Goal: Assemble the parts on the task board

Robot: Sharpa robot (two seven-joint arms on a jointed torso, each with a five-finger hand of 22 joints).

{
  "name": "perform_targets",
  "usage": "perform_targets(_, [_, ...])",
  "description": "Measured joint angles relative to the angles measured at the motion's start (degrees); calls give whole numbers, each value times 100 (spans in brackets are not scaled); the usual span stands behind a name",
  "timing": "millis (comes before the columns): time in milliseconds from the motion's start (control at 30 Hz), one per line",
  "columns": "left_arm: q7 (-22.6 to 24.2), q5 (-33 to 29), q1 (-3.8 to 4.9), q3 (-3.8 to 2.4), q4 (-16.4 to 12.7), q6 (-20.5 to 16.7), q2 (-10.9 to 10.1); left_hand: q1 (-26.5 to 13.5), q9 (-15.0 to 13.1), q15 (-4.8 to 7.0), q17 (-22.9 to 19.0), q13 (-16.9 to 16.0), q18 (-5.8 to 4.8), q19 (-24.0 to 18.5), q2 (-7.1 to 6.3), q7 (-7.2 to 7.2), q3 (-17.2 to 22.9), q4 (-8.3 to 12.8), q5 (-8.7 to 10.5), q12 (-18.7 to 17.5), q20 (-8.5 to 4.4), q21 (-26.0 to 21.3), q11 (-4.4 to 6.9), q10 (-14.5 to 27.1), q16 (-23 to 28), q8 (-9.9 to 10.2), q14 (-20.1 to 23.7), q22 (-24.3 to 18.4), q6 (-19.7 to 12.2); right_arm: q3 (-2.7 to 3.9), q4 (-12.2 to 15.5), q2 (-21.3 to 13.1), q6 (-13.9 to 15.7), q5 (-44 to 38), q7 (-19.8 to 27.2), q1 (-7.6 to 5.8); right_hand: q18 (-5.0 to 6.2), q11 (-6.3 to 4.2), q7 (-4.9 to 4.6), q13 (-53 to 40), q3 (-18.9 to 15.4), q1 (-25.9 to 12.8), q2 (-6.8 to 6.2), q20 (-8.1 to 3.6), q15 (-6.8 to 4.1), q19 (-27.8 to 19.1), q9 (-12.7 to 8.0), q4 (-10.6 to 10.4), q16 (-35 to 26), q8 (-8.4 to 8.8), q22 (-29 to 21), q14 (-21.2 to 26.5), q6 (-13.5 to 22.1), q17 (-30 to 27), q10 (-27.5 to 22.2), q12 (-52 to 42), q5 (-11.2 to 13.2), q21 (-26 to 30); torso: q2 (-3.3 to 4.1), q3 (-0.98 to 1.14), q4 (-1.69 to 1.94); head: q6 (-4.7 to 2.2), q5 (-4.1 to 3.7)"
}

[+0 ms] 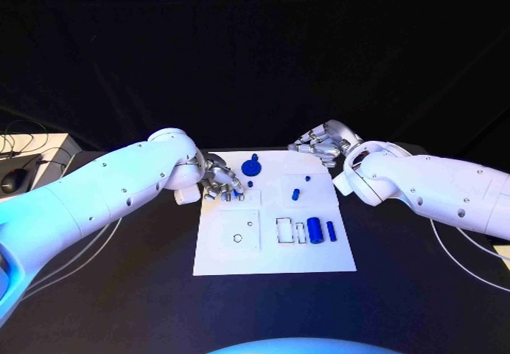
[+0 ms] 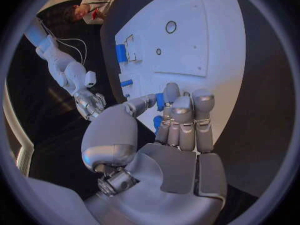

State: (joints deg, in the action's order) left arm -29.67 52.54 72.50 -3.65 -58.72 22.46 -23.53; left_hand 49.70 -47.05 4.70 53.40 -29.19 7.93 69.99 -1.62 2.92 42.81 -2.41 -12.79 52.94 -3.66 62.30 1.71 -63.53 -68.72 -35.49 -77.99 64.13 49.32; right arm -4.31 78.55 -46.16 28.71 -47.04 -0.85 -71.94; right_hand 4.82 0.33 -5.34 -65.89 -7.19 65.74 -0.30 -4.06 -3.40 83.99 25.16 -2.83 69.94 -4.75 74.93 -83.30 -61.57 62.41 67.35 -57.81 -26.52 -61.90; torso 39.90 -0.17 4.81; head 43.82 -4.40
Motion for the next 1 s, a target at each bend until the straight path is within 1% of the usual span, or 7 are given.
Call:
perform_targets(400, [43, 506, 53, 112, 63, 69, 201, -435, 24, 20, 10, 67, 3, -8, -22, -56, 520, 225, -14, 99, -34, 46, 15, 24, -101, -553, 20, 85, -139, 1, 4, 29, -2, -1, 0, -2, 0, 0, -22, -8, -15, 0, 0, 0, 0, 0, 0, 15, 0, 0, -1, 0, -23, 0, 0, 0, 0, 0, -6, -3, -2, 22, 11])
perform_targets(533, [68, 690, 64, 159, 98, 58, 276, -484, -18, 78, 145, 75, 4, 88, -71, -70, 520, 225, -265, 115, -62, 153, 24, 10, -199, -588, -89, 164, -119, 1, 5, 39, -2, -2, 0, -3, 0, 0, -22, -7, -15, 0, 0, 0, 0, 0, 0, 15, 0, 0, -1, 0, -23, 0, 0, 0, 0, 0, -6, -3, -3, 18, 5])
perform_targets(633, [85, 788, 65, 192, 143, 46, 328, -488, -34, 97, 257, 130, 2, 135, -80, -49, 520, 225, -514, 41, -89, 237, 22, -134, -234, -404, -146, 229, 22, 1, 6, 45, -2, -2, -1, -3, 0, 0, -22, -7, -15, 0, 0, 0, 0, 0, 0, 15, 0, 0, -2, 0, -23, 0, 0, 0, 0, 0, -6, -3, -3, 18, -4])
perform_targets(733, [97, 872, 66, 208, 194, 32, 369, -376, -239, 123, 423, 161, -13, 225, -187, 5, 489, 256, -530, -123, -176, 278, 30, -225, -245, 70, -207, 275, 194, 1, 6, 48, -3, -3, -1, -4, 0, 0, -21, -7, -15, 0, 0, 0, 0, 0, 0, 15, 0, 0, -2, 0, -23, 0, 0, 0, 0, 0, -4, -3, -4, 27, -12])
perform_targets(767, [100, 892, 67, 210, 207, 29, 376, -350, -319, 122, 461, 161, -52, 242, -214, 8, 453, 292, -766, -146, -193, 306, 49, -304, -246, 176, -207, 291, 253, 1, 6, 48, -3, -3, -1, -4, 0, 0, -21, -7, -15, 0, 0, 0, 0, 0, 0, 15, 0, 0, -2, 0, -23, 0, 0, 0, 0, 0, -4, -3, -5, 27, -13])
perform_targets(933, [114, 992, 71, 219, 267, 24, 409, -241, -572, 133, 616, 96, -133, 314, -321, 33, 259, 486, -1205, -224, -266, 395, 104, -423, -251, 576, -241, 366, 452, 1, 6, 45, -3, -3, -1, -4, 0, 0, -21, -6, -15, 0, 0, 0, 0, 0, 0, 15, 0, 0, -2, 0, -22, 0, 0, 0, 0, 0, -3, -3, -6, 37, -23])
perform_targets(1000, [117, 1014, 73, 220, 286, 25, 423, -213, -745, 137, 668, 29, -181, 324, -350, 48, 231, 514, -1211, -287, -276, 399, 127, -463, -251, 805, -263, 384, 538, 1, 6, 45, -3, -3, -1, -4, 0, 0, -21, -6, -15, 0, 0, 0, 0, 0, 0, 15, 0, 0, -3, 0, -22, 0, 0, 0, 0, 0, -3, -2, -4, 40, -27])
